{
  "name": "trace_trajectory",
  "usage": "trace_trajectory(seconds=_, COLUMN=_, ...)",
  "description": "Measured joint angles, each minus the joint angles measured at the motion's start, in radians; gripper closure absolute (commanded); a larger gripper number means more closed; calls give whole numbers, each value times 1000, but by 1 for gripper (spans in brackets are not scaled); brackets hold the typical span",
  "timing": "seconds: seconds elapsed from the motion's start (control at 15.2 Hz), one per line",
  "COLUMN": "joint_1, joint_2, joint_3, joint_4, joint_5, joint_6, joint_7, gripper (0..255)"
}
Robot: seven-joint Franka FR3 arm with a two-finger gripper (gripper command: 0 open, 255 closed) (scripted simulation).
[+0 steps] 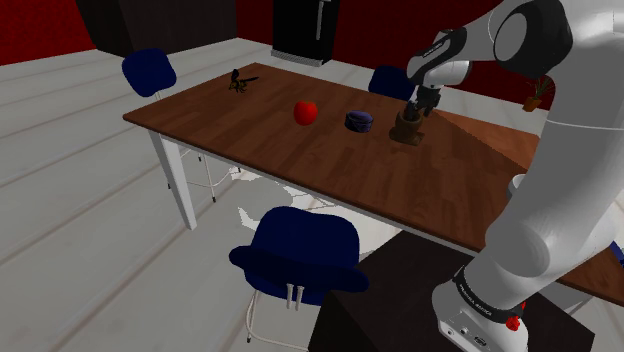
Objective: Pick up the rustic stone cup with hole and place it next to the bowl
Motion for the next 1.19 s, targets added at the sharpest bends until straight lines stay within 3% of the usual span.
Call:
trace_trajectory(seconds=0.2, joint_1=0, joint_2=1, joint_3=0, joint_4=0, joint_5=0, joint_6=1, joint_7=0, gripper=0)
trace_trajectory(seconds=0.26, joint_1=0, joint_2=1, joint_3=0, joint_4=0, joint_5=0, joint_6=1, joint_7=0, gripper=255)
trace_trajectory(seconds=1.19, joint_1=4, joint_2=-22, joint_3=-5, joint_4=10, joint_5=-11, joint_6=-32, joint_7=3, gripper=255)
